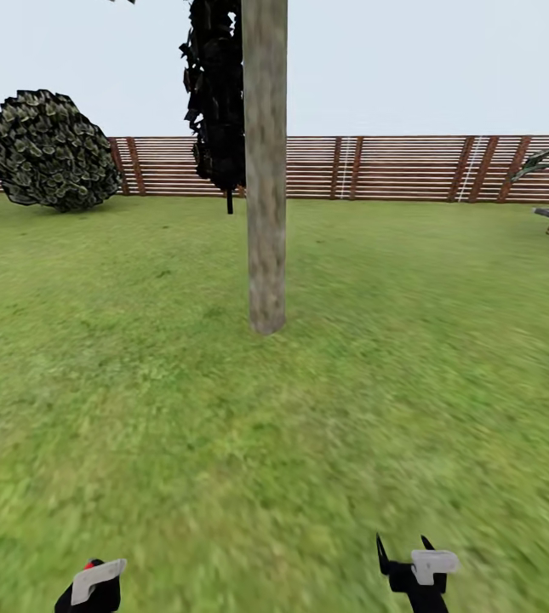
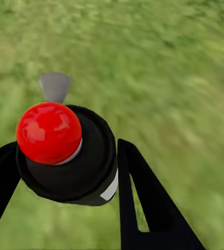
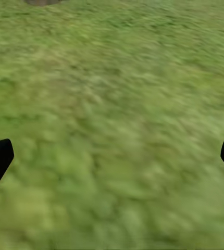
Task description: In the garden, pick up the pesticide atomizer on the floor and spray pesticide onto both trees until each tree trunk is fully covered.
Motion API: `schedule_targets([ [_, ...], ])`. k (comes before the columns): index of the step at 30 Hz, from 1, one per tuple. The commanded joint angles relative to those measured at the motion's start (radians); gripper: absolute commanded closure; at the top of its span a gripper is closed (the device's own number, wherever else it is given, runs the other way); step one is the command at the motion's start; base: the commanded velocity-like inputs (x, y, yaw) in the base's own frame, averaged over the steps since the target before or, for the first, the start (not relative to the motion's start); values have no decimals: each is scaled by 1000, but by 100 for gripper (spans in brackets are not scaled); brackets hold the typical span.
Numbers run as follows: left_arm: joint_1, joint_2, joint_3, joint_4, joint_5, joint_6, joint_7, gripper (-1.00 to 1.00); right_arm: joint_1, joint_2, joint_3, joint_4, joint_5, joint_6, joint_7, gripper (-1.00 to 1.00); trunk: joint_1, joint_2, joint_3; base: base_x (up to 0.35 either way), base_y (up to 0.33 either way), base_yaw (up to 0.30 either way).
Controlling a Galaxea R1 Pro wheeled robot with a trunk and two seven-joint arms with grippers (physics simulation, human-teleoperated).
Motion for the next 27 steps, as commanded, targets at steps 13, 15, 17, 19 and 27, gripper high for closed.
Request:
schedule_targets([
  [13, -1, 0, -3, 1, 8, -3, -1, 100, -1, 1, -7, 1, 7, -3, 0, -100, 0, 0, -1, 339, 0, 0],
  [15, -1, 0, -3, 1, 8, -3, -1, 100, -1, 2, -7, 1, 7, -3, 0, -100, 0, 0, -1, 339, 0, 0],
  [17, -1, 0, -3, 1, 8, -3, -1, 100, -1, 2, -7, 1, 7, -3, 0, -100, 0, 0, -1, 339, 0, 0],
  [19, -1, 0, -3, 1, 8, -3, -1, 100, -1, 2, -7, 1, 7, -3, 0, -100, 0, 0, -1, 339, 0, 0],
  [27, -1, 0, -3, 1, 8, -3, -1, 100, -1, 2, -7, 0, 6, -3, 0, -100, 0, 0, -1, 339, 0, 0],
])
